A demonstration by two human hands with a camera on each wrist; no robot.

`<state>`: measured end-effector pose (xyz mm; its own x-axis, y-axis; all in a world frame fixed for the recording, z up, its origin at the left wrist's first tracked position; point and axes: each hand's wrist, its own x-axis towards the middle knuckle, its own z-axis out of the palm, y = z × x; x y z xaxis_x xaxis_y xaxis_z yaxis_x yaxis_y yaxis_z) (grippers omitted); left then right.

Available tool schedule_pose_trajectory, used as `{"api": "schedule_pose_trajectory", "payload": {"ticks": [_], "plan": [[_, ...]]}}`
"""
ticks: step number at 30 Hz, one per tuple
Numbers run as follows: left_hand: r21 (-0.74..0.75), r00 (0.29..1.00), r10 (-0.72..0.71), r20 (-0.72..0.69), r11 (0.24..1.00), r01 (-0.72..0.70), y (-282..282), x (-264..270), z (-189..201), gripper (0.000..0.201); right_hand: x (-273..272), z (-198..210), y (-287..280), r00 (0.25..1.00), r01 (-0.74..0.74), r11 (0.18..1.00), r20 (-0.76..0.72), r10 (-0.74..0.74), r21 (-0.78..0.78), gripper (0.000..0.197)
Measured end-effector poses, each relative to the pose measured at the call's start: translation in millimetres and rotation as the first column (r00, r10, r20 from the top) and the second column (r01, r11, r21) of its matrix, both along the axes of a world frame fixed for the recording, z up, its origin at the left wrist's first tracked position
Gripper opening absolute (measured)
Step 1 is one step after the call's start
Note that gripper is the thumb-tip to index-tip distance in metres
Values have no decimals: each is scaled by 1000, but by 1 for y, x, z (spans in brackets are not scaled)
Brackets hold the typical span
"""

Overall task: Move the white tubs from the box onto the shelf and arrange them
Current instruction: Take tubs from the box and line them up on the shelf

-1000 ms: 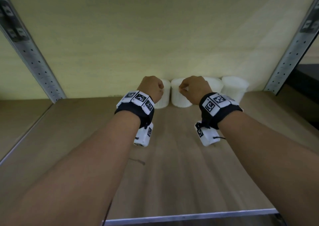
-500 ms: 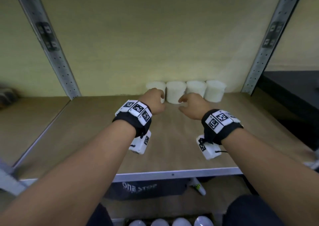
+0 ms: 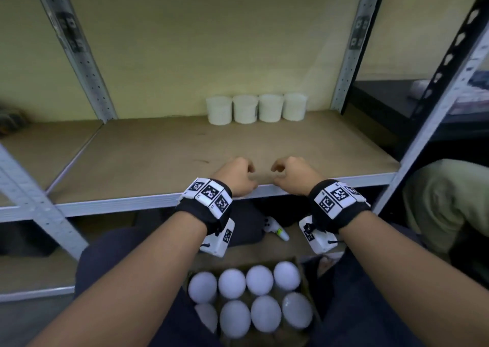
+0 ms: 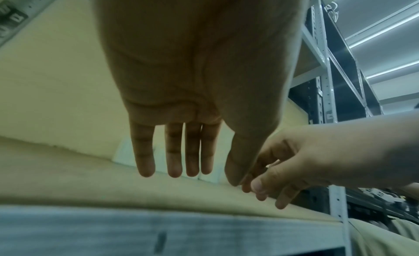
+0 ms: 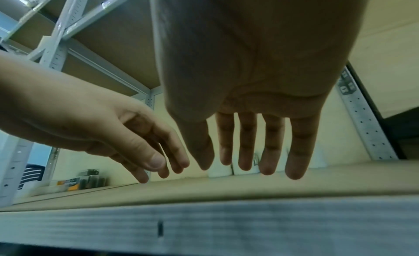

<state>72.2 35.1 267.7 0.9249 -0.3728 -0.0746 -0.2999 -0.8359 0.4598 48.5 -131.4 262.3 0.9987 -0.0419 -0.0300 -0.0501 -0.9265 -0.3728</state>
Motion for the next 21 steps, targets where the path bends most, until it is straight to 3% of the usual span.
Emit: {"api": "schedule_pose_trajectory", "payload": {"ticks": [4,8,15,21], "plan": [[-17,999,-31,-43,999,31,-18,-25,-39,30,-31,-39,-4,999,7,998,-37,-5,56,29],[42,979,-71,-194,996,80,-36,-42,-89,26,-55,-87,-13,975,15,998,-220,-2,58,28],[207,889,-55,-454,964,166,-51,-63,-186,31,-70,-180,-43,858,60,993,-503,-103,-101,32],[247,825,-57,-562,940,233,-55,-72,-255,40,-83,-255,-54,799,-46,989,-599,-49,-141,58]]}}
